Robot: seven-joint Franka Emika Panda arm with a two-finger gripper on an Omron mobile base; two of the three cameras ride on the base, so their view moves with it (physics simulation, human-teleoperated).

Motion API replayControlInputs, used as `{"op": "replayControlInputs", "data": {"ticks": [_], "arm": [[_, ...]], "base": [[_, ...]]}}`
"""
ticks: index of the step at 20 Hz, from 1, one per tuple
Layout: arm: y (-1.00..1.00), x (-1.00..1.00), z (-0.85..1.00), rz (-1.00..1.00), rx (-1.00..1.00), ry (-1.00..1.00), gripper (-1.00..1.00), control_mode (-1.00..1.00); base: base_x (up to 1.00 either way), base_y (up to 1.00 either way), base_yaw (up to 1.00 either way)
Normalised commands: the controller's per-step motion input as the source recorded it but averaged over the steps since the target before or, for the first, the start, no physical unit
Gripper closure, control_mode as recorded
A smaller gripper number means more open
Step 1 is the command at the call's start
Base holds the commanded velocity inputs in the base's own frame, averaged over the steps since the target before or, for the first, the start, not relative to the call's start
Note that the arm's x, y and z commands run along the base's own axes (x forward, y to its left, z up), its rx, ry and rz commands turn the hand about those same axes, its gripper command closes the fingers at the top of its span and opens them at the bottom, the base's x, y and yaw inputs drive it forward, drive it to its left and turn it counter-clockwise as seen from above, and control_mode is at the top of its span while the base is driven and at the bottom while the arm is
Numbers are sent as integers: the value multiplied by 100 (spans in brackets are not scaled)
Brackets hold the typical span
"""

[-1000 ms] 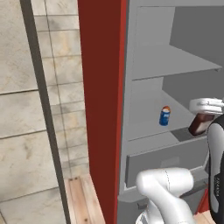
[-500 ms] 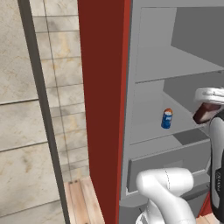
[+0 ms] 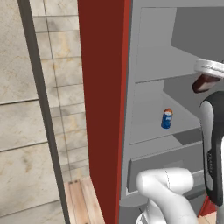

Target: Place the ketchup and condiment bottle from the counter to the top shelf of the fridge. If the existing items in the fridge are on the top shelf, move them to other shelves.

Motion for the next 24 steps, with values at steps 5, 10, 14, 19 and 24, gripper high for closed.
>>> {"op": "replayControlInputs", "data": {"ticks": [5,10,14,19,24], "arm": [[0,87,25,0,0,-3,100,-100],[0,93,1,0,0,10,100,-100],[0,85,0,0,0,12,100,-100],[0,62,-2,2,0,15,100,-100],[0,43,-12,5,0,7,100,-100]], "base": [[0,0,0],[0,0,0],[0,0,0],[0,0,0],[0,0,0]]}}
